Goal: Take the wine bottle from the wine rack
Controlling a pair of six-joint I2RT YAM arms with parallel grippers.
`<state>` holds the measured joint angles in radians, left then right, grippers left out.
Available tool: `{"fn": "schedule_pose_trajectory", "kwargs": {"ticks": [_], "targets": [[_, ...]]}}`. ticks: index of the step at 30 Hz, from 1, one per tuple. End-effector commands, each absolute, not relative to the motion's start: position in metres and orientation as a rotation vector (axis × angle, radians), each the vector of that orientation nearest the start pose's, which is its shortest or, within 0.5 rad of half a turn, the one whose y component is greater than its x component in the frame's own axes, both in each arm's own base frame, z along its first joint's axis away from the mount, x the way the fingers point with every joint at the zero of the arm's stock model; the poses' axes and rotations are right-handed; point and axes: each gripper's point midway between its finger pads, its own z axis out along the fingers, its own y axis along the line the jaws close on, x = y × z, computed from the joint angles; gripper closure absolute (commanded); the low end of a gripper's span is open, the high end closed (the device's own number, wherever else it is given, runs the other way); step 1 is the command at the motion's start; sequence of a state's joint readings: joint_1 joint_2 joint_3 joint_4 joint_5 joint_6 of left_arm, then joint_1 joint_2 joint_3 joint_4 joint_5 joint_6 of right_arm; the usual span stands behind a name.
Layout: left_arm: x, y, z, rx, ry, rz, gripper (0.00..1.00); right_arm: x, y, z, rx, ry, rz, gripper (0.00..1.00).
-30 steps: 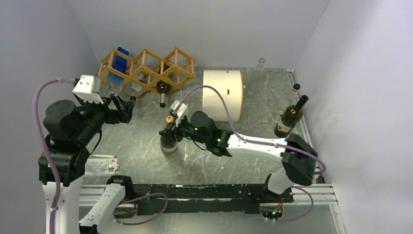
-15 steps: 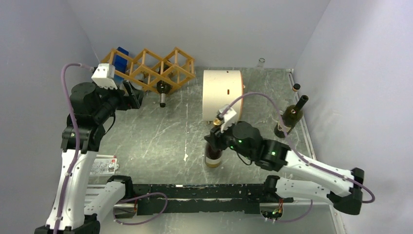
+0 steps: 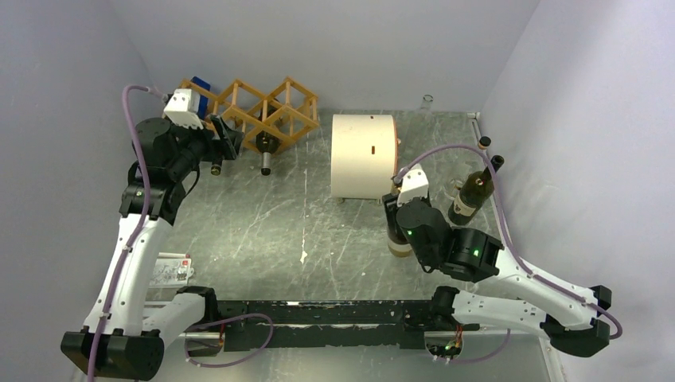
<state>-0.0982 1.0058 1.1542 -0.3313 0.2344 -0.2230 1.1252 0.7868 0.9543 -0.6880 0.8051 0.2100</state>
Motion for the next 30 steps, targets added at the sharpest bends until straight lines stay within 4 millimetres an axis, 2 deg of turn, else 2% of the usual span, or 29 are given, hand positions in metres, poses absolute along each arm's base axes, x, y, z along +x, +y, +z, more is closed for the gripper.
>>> {"fn": "schedule_pose_trajectory", "kwargs": {"ticks": [1, 5, 8, 9, 13, 14, 16, 30], "targets": [[0.344, -0.074, 0.346, 0.073, 1.706, -0.359, 0.14, 0.225, 0.106, 0.354, -0.035, 1.65, -0.065, 1.0], [0.344, -0.068, 0.332, 0.061, 1.72, -0.322, 0.14, 0.235, 0.099, 0.374, 0.022, 1.566, -0.118, 1.0], [0.341, -0.066, 0.329, 0.063, 1.726, -0.312, 0.15, 0.249, 0.097, 0.381, 0.043, 1.525, -0.148, 1.0], [0.34, -0.065, 0.328, 0.06, 1.724, -0.308, 0.14, 0.257, 0.09, 0.383, 0.065, 1.522, -0.173, 1.0], [0.337, -0.065, 0.327, 0.066, 1.725, -0.289, 0.14, 0.301, 0.079, 0.377, 0.077, 1.582, -0.197, 1.0], [0.336, -0.065, 0.328, 0.066, 1.722, -0.286, 0.14, 0.311, 0.07, 0.37, 0.1, 1.612, -0.222, 1.0], [0.334, -0.066, 0.328, 0.071, 1.719, -0.284, 0.14, 0.327, 0.064, 0.365, 0.109, 1.64, -0.219, 1.0], [0.328, -0.073, 0.329, 0.086, 1.707, -0.285, 0.14, 0.406, 0.055, 0.362, 0.247, 1.533, -0.185, 1.0]]}}
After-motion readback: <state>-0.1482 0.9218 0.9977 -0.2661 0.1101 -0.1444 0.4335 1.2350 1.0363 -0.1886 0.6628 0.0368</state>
